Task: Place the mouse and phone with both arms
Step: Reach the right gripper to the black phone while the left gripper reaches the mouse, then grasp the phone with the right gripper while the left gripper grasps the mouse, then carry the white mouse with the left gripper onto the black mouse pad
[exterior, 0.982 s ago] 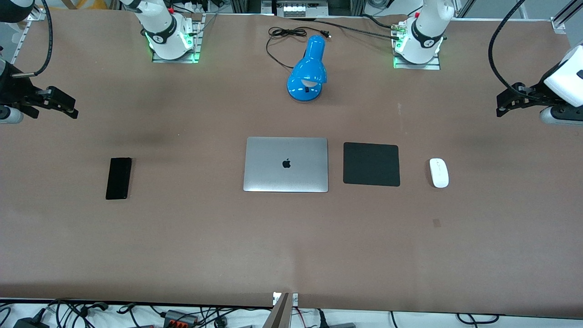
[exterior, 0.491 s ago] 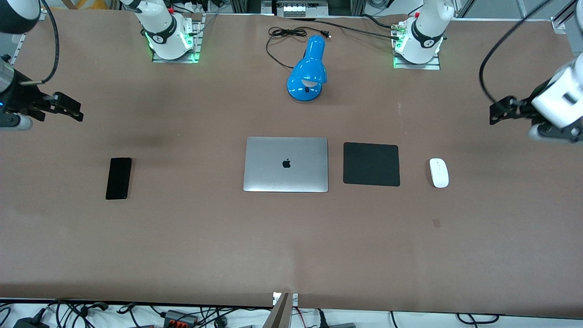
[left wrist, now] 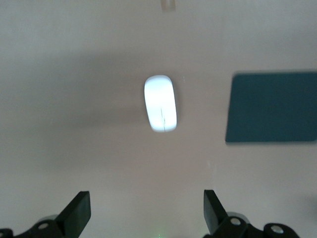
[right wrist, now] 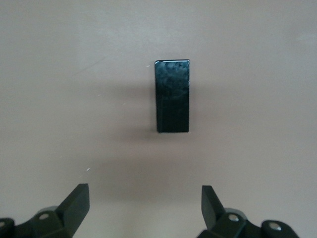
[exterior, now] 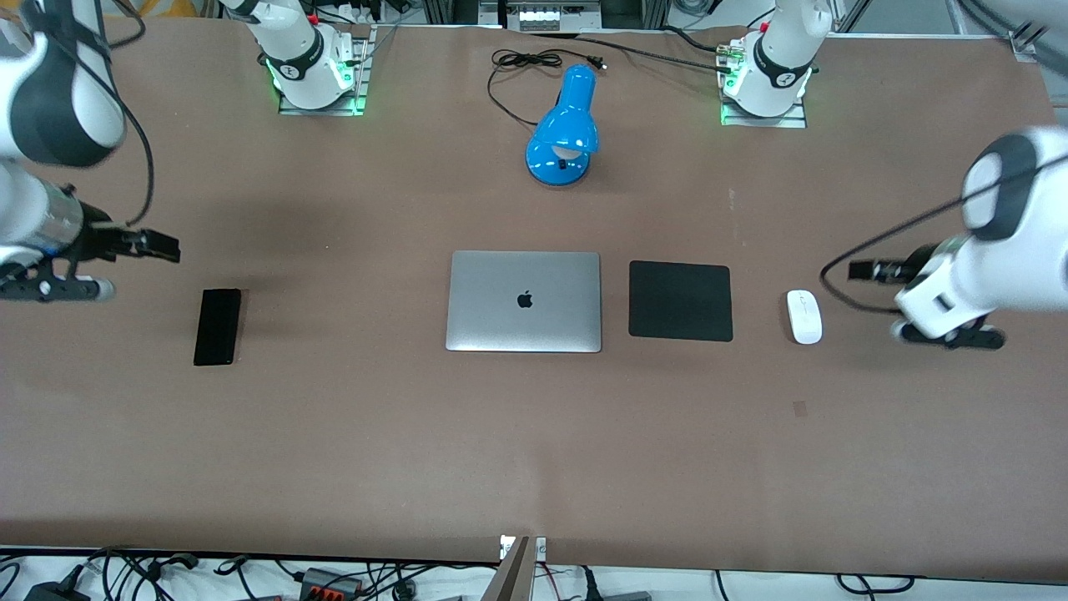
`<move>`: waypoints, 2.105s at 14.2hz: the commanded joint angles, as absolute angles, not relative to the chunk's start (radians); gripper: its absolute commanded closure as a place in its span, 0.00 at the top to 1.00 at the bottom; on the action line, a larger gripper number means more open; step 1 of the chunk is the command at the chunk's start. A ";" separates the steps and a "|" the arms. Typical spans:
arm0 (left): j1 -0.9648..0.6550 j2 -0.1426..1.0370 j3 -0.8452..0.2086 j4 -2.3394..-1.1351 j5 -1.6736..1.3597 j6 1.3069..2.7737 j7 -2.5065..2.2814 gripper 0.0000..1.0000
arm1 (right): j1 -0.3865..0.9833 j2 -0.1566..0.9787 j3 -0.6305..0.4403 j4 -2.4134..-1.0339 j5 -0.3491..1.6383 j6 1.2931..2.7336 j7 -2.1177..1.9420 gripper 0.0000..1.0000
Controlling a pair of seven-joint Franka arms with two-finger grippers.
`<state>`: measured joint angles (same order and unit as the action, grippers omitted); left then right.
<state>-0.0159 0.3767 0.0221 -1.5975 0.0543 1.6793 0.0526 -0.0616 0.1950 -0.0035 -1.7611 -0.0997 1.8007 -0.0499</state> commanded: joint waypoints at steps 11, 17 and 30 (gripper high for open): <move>0.035 0.360 -0.006 -2.241 0.067 2.649 -0.164 1.00 | -0.181 0.523 0.000 -1.769 -0.112 2.069 -0.046 1.00; 0.028 0.425 -0.006 -2.240 0.069 2.710 -0.144 1.00 | -0.179 0.598 0.008 -1.781 -0.101 2.230 -0.043 1.00; 0.026 0.376 -0.017 -2.197 0.069 2.619 -0.091 0.17 | -0.158 0.644 0.009 -1.776 -0.087 2.281 -0.041 1.00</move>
<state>0.0253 0.4276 -0.0035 -2.2175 0.0547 2.7063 -0.1093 -0.1601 0.6399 0.0062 -1.7736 -0.0988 2.2725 -0.0476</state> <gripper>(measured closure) 0.383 0.000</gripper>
